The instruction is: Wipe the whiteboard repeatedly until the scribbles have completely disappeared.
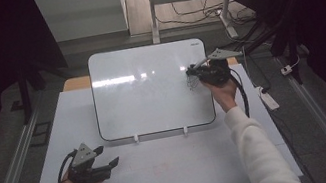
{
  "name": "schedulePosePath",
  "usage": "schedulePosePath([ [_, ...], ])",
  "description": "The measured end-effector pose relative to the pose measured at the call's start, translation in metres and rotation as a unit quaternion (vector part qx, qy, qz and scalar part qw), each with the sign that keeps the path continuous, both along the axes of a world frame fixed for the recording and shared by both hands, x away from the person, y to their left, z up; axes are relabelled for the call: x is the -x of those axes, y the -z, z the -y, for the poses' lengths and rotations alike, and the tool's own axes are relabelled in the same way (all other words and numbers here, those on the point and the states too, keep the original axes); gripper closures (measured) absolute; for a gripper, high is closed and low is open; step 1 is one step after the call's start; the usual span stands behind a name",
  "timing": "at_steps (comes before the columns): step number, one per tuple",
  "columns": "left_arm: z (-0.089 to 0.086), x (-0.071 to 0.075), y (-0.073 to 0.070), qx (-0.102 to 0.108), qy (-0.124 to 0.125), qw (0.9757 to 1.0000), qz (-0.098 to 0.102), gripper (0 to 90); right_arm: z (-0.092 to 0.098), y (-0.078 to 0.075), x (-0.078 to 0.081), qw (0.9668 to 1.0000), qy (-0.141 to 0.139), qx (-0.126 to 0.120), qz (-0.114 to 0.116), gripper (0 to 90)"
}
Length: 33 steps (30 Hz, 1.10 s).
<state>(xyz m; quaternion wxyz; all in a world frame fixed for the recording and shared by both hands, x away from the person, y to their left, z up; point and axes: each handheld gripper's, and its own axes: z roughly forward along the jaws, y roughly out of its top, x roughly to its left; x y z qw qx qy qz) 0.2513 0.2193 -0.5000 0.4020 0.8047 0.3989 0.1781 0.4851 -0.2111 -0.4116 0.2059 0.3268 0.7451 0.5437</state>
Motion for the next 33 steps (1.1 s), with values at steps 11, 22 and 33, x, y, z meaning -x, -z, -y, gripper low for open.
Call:
schedulePosePath([
  [11,0.001,0.0,0.0,-0.001,0.0,1.0,0.0,30.1,-0.001,0.003,0.006,0.9999,0.01,0.01,0.009,77.7],
  [22,0.002,0.0,0.0,-0.003,0.002,1.0,-0.001,30.1,0.025,-0.002,0.001,0.9977,0.063,-0.02,0.013,77.8],
  [33,0.001,0.001,0.0,-0.002,0.001,1.0,0.001,30.1,0.032,-0.001,0.005,0.9977,0.065,-0.014,0.014,77.8],
])
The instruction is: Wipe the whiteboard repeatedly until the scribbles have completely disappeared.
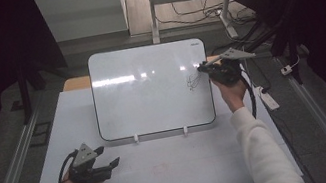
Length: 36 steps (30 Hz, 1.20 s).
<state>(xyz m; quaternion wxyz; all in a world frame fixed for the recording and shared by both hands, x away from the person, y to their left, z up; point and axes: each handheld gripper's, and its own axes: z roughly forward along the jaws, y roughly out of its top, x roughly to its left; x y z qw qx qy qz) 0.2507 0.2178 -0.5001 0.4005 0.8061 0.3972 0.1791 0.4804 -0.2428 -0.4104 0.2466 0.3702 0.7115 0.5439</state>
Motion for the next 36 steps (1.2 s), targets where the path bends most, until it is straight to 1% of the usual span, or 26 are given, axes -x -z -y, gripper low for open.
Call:
schedulePosePath([
  [2,0.0,0.0,0.0,0.002,-0.001,1.0,0.0,30.1,0.007,0.001,-0.002,0.9998,0.003,-0.021,-0.006,77.7],
  [3,-0.001,-0.001,0.0,0.001,-0.002,1.0,0.0,30.1,0.005,0.002,0.0,0.9999,-0.002,-0.014,-0.007,77.8],
  [6,0.0,-0.002,0.001,0.0,-0.002,1.0,-0.003,30.1,-0.007,0.009,0.008,0.9986,-0.046,0.021,-0.014,77.8],
  [7,0.0,-0.002,0.001,-0.001,0.0,1.0,-0.002,30.1,-0.007,0.009,0.009,0.9983,-0.05,0.028,-0.013,77.7],
  [8,0.001,-0.001,0.001,-0.001,0.001,1.0,-0.003,30.1,-0.004,0.008,0.008,0.9983,-0.049,0.029,-0.014,77.7],
  [10,0.002,-0.001,0.001,-0.002,0.001,1.0,-0.002,30.1,0.004,0.005,0.006,0.9997,-0.018,0.012,-0.008,77.8],
  [11,0.001,0.0,0.0,-0.001,0.001,1.0,-0.001,30.1,0.008,0.006,0.005,0.9998,-0.014,-0.002,-0.013,77.7],
  [12,0.001,0.0,0.0,0.0,0.001,1.0,-0.001,30.1,0.007,0.007,0.005,0.9998,-0.015,-0.008,-0.014,77.8],
  [13,0.001,-0.001,0.0,0.0,-0.001,1.0,-0.001,30.1,0.004,0.009,0.008,0.9996,-0.022,-0.001,-0.018,77.8],
  [15,0.001,-0.002,0.001,0.0,-0.002,1.0,-0.003,30.1,-0.007,0.016,0.015,0.9979,-0.056,0.02,-0.025,77.8],
  [16,0.001,-0.002,0.001,-0.001,-0.002,1.0,-0.004,30.1,-0.011,0.018,0.018,0.9972,-0.063,0.034,-0.02,77.8],
  [17,0.001,-0.002,0.002,-0.002,0.0,1.0,-0.004,30.1,-0.011,0.018,0.019,0.9972,-0.062,0.039,-0.017,77.8],
  [18,0.002,-0.002,0.002,-0.003,0.001,1.0,-0.004,30.1,-0.008,0.016,0.018,0.9975,-0.06,0.031,-0.021,77.8],
  [20,0.003,-0.001,0.001,-0.003,0.003,1.0,-0.002,30.1,0.001,0.013,0.015,0.9995,-0.026,0.01,-0.017,77.8],
  [21,0.003,0.0,0.001,-0.002,0.002,1.0,-0.002,30.1,0.004,0.013,0.013,0.9995,-0.022,-0.001,-0.021,77.8],
  [22,0.002,0.0,0.0,-0.001,0.001,1.0,-0.001,30.1,0.003,0.015,0.014,0.9995,-0.021,-0.005,-0.022,77.8],
  [23,0.001,0.0,0.0,0.001,0.0,1.0,-0.001,30.1,-0.001,0.016,0.017,0.9993,-0.028,0.002,-0.024,77.8],
  [25,0.001,-0.002,0.001,0.002,-0.002,1.0,-0.003,30.1,-0.014,0.023,0.023,0.9973,-0.062,0.02,-0.034,77.8],
  [26,0.001,-0.003,0.001,0.004,-0.002,1.0,-0.005,30.1,-0.02,0.026,0.027,0.9961,-0.073,0.038,-0.032,77.8],
  [27,0.001,-0.003,0.002,0.004,0.0,1.0,-0.006,30.1,-0.022,0.025,0.03,0.9956,-0.073,0.054,-0.024,77.8],
  [28,0.002,-0.002,0.002,0.002,0.001,1.0,-0.005,30.1,-0.02,0.023,0.028,0.9954,-0.075,0.053,-0.027,77.8],
  [29,0.002,-0.001,0.001,0.001,0.002,1.0,-0.005,30.1,-0.016,0.021,0.026,0.9966,-0.064,0.046,-0.025,77.8],
  [31,0.002,-0.001,0.001,0.0,0.002,1.0,-0.004,30.1,-0.005,0.016,0.021,0.9991,-0.027,0.027,-0.018,77.8],
  [33,0.001,-0.001,0.001,0.003,0.0,1.0,-0.003,30.1,-0.001,0.017,0.02,0.9994,-0.023,0.004,-0.027,77.8],
  [34,0.0,-0.002,0.001,0.003,-0.001,1.0,-0.003,30.1,-0.005,0.019,0.023,0.999,-0.032,0.012,-0.029,77.8],
  [36,0.0,-0.003,0.002,0.003,-0.003,1.0,-0.006,30.1,-0.018,0.028,0.031,0.9961,-0.072,0.034,-0.038,77.8],
])
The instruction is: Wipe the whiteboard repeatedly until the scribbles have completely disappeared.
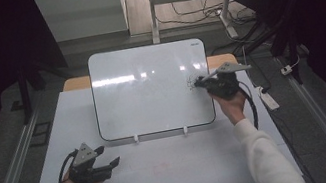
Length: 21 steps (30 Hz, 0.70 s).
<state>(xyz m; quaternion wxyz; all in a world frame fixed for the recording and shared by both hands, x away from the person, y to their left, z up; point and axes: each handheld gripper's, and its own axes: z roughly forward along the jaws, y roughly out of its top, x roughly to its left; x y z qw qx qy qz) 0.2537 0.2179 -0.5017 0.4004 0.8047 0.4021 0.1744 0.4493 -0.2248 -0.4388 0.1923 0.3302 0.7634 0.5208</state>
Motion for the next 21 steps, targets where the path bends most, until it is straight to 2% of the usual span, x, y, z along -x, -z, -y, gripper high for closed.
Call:
schedulePosePath([
  [2,0.001,0.0,0.0,-0.001,0.002,1.0,-0.001,30.1,-0.007,0.004,0.007,0.9995,-0.015,0.024,0.011,77.8],
  [3,0.002,0.001,0.0,-0.003,0.004,1.0,0.0,30.1,-0.005,0.003,0.005,0.9996,-0.014,0.022,0.008,77.8],
  [6,0.003,0.002,-0.001,-0.001,0.005,1.0,0.001,30.1,0.008,-0.002,-0.002,0.9995,0.027,-0.016,0.007,77.8],
  [8,0.002,0.003,-0.001,0.003,0.003,1.0,0.003,30.1,0.005,0.001,0.001,0.9993,0.026,-0.025,0.0,77.8],
  [10,0.001,0.002,-0.001,0.004,0.001,1.0,0.002,30.1,-0.008,0.008,0.008,1.0,-0.009,0.001,-0.004,77.8],
  [12,0.001,0.001,0.0,0.003,0.002,1.0,-0.001,30.1,-0.012,0.007,0.01,0.9994,-0.016,0.027,0.01,77.8],
  [13,0.002,0.001,0.001,0.0,0.004,1.0,-0.001,30.1,-0.009,0.004,0.007,0.9998,-0.009,0.018,0.009,77.8],
  [15,0.004,0.002,0.0,-0.002,0.008,1.0,0.0,30.1,0.0,0.0,0.001,0.9995,0.024,-0.019,0.009,77.8],
  [16,0.003,0.002,0.0,-0.001,0.007,1.0,0.001,30.0,0.002,0.0,-0.002,0.9989,0.03,-0.035,0.003,77.8],
  [17,0.002,0.002,-0.001,0.0,0.006,1.0,0.002,30.0,0.001,0.002,-0.001,0.9987,0.031,-0.041,0.002,77.8],
  [19,0.0,0.001,0.0,0.002,0.002,1.0,0.002,30.0,-0.009,0.007,0.004,0.9998,0.001,-0.02,0.001,77.8],
  [21,0.0,0.0,0.001,0.001,0.0,1.0,-0.001,30.0,-0.017,0.008,0.008,0.9998,-0.014,0.007,0.01,77.8],
])
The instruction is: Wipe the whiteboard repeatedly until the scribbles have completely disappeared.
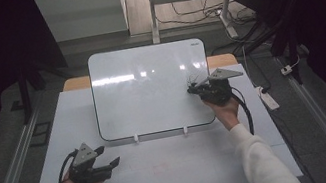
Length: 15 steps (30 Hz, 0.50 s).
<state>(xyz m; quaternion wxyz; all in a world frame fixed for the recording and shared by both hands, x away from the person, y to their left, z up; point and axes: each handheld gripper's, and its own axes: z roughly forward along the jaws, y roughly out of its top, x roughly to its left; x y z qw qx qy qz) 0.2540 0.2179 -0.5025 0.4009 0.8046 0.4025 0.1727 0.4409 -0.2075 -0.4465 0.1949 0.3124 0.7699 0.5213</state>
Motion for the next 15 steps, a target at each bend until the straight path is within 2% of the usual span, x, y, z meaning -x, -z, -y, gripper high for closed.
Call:
schedulePosePath([
  [1,0.001,0.0,0.0,-0.001,0.001,1.0,0.0,30.0,0.001,-0.001,-0.001,1.0,-0.001,0.002,-0.001,77.8],
  [5,0.003,0.003,-0.001,-0.002,0.006,1.0,0.003,30.0,0.018,-0.009,-0.014,0.9985,0.039,-0.038,-0.001,77.8],
  [7,0.002,0.002,-0.001,0.0,0.004,1.0,0.002,30.0,0.017,-0.009,-0.013,0.9977,0.046,-0.05,-0.006,77.8],
  [10,0.001,0.001,-0.001,0.005,0.002,1.0,0.0,30.0,0.001,-0.002,-0.004,0.9999,0.004,-0.012,-0.007,77.8],
  [11,0.001,0.001,-0.001,0.006,0.003,1.0,0.0,30.0,-0.001,-0.002,-0.002,1.0,0.001,0.004,0.003,77.8],
  [12,0.002,0.001,-0.001,0.006,0.004,1.0,0.0,30.0,0.001,-0.005,-0.005,1.0,0.001,0.007,0.002,77.8],
  [15,0.002,0.003,-0.002,0.006,0.006,1.0,0.003,30.0,0.022,-0.019,-0.02,0.9978,0.058,-0.029,0.011,77.8],
])
